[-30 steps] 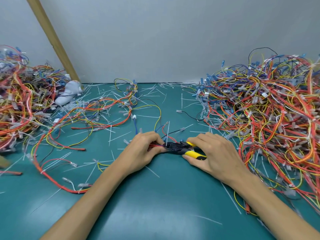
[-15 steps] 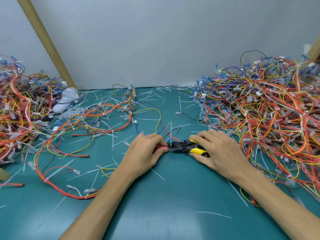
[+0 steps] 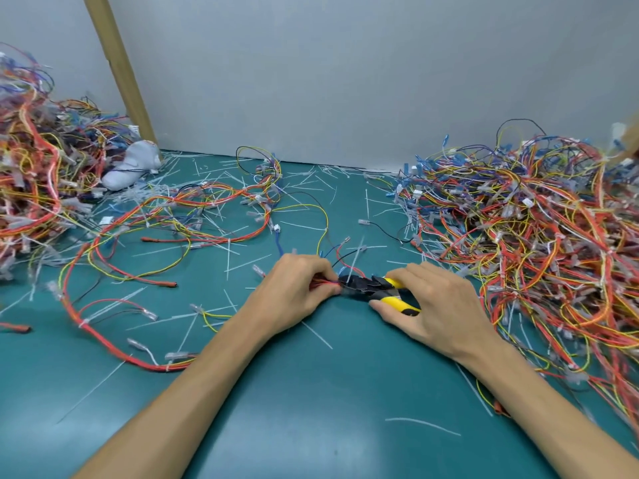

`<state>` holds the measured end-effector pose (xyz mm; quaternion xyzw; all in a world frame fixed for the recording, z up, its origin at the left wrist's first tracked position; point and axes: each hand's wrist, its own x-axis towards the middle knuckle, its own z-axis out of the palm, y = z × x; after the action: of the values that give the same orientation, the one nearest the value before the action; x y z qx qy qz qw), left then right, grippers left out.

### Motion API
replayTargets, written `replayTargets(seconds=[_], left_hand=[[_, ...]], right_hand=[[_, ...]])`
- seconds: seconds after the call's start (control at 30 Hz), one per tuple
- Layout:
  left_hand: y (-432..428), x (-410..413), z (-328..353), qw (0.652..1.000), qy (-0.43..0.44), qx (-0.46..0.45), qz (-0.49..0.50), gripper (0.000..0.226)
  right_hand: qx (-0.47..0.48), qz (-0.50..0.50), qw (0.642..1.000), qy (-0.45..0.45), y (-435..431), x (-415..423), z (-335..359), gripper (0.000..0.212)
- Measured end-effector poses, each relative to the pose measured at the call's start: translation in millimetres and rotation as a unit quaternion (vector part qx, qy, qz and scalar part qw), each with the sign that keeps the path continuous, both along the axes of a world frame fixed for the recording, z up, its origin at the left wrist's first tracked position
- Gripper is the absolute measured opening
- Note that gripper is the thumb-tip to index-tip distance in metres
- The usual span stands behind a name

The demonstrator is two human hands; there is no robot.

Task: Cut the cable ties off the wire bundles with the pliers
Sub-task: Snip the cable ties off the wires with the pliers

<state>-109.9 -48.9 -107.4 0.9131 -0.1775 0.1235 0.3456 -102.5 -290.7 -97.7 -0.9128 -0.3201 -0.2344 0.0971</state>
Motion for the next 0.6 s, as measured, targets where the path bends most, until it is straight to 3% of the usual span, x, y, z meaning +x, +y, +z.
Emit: replayTargets(seconds=[0.23, 0.37, 0.4, 0.6], left_hand=[[2, -4, 3, 1.0, 0.001, 0.024, -0.014, 0.01], [0, -9, 9, 0.968, -0.13, 0.212, 0.043, 0.02], [-2, -10, 11, 0.963, -0.143, 0.222, 0.056, 0.023], [-3, -8, 3, 0.988, -0.072, 0.135, -0.001, 0.027]], right_hand=[[0.005, 0.003, 1.0, 0.001, -1, -1, 1, 0.04], [0.021, -0.004, 1.0, -0.019, -4, 2, 0, 0.041], [0.024, -0.008, 0.999, -0.026, -5, 3, 0, 0.041], [-0.002, 0.004, 0.998, -0.056, -12, 10, -5, 0.045]])
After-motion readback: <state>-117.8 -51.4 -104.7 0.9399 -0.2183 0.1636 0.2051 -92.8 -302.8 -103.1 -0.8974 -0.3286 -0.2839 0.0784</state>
